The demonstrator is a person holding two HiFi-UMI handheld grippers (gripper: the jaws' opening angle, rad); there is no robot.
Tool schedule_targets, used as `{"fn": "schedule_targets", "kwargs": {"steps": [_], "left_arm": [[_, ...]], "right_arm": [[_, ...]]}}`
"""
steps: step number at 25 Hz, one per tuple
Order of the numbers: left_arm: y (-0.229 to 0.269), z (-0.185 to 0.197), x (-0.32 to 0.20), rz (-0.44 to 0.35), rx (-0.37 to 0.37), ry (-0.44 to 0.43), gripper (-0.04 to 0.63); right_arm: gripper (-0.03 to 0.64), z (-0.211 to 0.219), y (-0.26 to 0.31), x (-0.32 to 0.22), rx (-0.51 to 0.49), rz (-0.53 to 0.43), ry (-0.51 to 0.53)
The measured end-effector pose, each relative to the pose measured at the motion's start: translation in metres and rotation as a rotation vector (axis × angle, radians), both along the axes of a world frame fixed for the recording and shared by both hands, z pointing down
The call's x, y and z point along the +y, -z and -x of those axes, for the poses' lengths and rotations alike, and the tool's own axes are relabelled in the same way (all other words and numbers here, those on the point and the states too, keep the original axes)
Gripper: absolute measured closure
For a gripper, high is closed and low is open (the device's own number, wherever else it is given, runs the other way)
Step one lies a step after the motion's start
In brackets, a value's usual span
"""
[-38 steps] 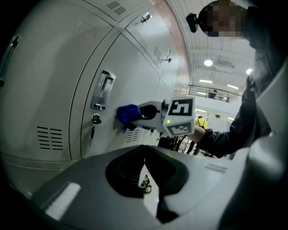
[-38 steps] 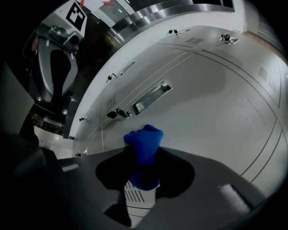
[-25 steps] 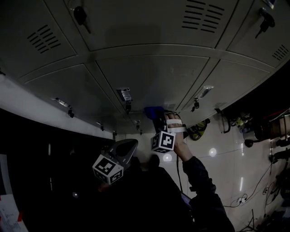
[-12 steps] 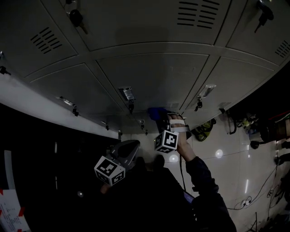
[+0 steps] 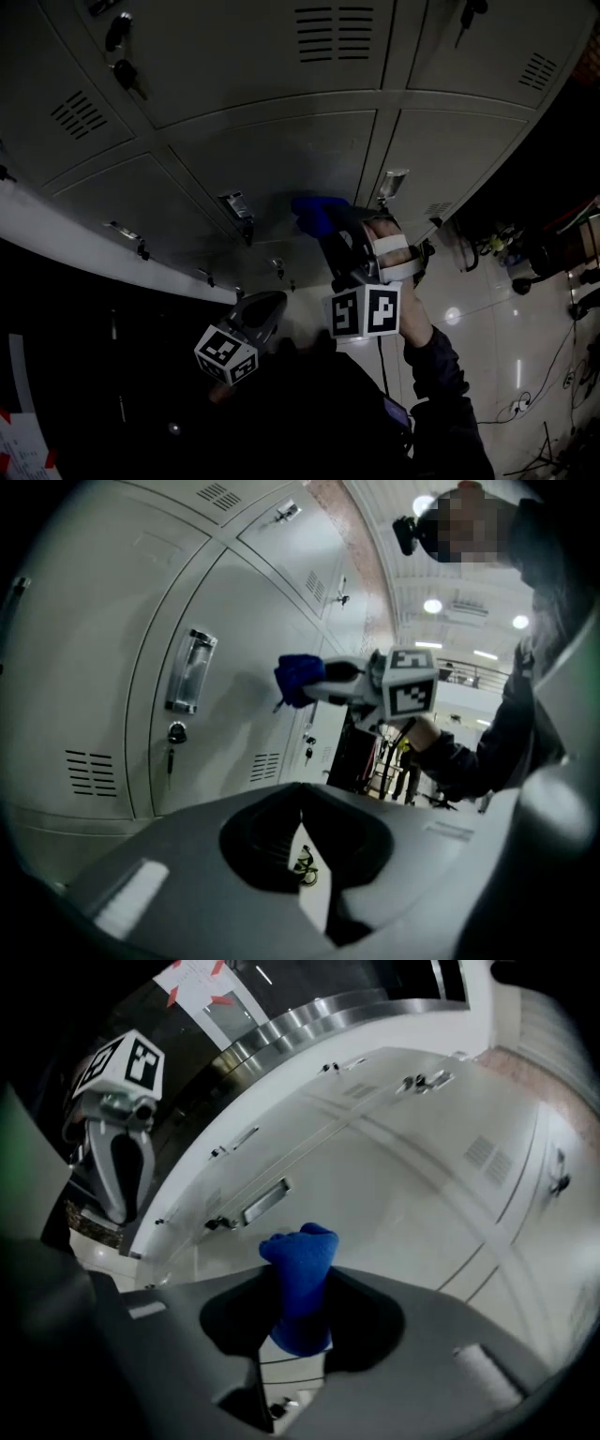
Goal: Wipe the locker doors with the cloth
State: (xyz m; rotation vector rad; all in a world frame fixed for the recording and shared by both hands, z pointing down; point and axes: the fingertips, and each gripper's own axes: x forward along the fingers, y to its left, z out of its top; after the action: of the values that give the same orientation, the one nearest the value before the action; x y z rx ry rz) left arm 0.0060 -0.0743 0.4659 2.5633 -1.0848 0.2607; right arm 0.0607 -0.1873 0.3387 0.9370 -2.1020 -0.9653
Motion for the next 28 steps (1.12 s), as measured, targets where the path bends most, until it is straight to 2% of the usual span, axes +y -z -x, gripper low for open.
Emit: {"fn": "schedule_targets", "kwargs": {"steps": [4, 7, 14, 19, 28], "left_arm": [[-0.001, -0.012, 0.0, 0.0, -0.009, -0.031, 0.615], [0.001, -0.019, 0.0, -0.004, 0.001, -0.042, 0.615], [0.0, -0.021, -0.002, -0.004, -0.015, -0.043, 0.615], [0.003, -0.019, -0.004, -0.011, -0.007, -0.023, 0.615], [0.001, -0.022, -0.01, -0.006, 0.001, -0.02, 0.615]], "right_arm": [[0.492, -0.017, 0.072, 0.0, -0.014, -0.148, -0.031], [0.492, -0.025, 0.111, -0.006, -0.04, -0.214, -0.042], [0.492, -0.031, 0.151, -0.023, -0.046, -0.318, -0.07], [0.492, -0.029, 0.13, -0.035, -0.011, -0.316, -0.085], [0.492, -0.025, 0.064, -0.037, -0.009, -0.192, -0.064]]}}
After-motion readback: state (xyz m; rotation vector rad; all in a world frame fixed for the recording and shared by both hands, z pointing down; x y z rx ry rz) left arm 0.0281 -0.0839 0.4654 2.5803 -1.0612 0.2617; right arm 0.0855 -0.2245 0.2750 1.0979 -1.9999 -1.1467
